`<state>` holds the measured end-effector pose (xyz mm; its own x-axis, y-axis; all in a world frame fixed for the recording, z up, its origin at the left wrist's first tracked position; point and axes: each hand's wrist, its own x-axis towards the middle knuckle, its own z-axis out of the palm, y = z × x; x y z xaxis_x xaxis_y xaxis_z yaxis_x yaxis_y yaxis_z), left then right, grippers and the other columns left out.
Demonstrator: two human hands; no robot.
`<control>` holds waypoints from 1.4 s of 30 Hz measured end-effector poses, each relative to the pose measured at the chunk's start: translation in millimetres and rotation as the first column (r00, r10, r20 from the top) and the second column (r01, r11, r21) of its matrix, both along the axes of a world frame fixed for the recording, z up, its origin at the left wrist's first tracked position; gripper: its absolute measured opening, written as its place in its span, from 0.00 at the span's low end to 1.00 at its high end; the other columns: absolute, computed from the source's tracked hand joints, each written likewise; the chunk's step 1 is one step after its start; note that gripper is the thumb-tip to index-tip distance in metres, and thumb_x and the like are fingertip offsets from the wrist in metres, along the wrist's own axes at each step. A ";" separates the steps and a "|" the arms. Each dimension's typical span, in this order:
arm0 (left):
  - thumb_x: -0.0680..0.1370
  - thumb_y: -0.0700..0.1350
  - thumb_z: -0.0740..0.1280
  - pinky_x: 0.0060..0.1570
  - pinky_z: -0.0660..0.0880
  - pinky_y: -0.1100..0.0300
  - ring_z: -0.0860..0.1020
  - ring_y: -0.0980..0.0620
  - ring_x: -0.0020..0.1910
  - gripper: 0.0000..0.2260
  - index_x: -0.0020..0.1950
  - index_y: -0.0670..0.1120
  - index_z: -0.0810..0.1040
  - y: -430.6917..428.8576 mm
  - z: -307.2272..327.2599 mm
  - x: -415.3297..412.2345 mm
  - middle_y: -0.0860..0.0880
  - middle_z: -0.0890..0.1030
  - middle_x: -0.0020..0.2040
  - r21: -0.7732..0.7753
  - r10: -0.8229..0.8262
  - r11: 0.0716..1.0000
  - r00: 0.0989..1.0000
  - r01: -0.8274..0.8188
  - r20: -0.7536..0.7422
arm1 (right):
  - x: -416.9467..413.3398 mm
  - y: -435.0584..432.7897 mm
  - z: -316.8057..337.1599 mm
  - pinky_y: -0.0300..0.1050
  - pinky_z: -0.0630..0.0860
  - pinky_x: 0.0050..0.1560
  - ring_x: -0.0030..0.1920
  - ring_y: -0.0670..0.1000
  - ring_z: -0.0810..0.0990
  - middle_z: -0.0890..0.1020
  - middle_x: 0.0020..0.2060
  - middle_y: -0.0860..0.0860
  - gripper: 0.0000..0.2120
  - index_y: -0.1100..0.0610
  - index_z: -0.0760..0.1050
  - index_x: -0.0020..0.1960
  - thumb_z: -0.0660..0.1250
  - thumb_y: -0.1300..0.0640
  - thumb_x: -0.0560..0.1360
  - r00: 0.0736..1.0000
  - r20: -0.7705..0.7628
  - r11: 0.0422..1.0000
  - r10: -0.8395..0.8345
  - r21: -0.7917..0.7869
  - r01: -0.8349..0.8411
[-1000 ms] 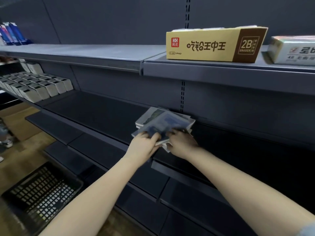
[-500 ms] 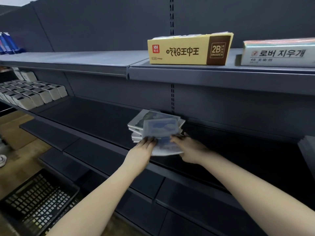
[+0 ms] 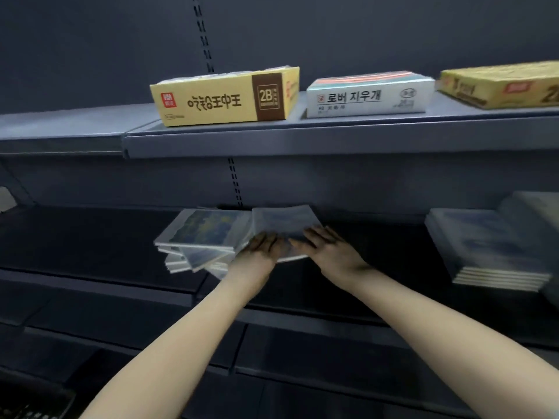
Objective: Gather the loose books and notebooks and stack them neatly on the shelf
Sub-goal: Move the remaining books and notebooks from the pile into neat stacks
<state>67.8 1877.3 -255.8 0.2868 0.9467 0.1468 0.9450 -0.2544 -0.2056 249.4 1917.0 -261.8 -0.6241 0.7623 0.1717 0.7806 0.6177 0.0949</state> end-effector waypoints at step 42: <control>0.68 0.40 0.65 0.37 0.81 0.52 0.82 0.38 0.39 0.13 0.47 0.36 0.84 59.6 -72.5 355.3 0.34 0.82 0.41 0.004 -0.464 0.885 0.884 0.465 -0.062 | 301.7 -54.7 -51.6 0.47 0.46 0.74 0.76 0.58 0.48 0.47 0.76 0.61 0.25 0.65 0.43 0.76 0.47 0.63 0.82 0.682 0.042 0.671 -0.730 -0.143 0.728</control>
<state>423.2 1937.0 -328.3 0.7015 0.7003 0.1324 0.7058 -0.6570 -0.2649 551.1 1862.2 -313.4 0.1423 0.9892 0.0341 0.9889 -0.1436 0.0382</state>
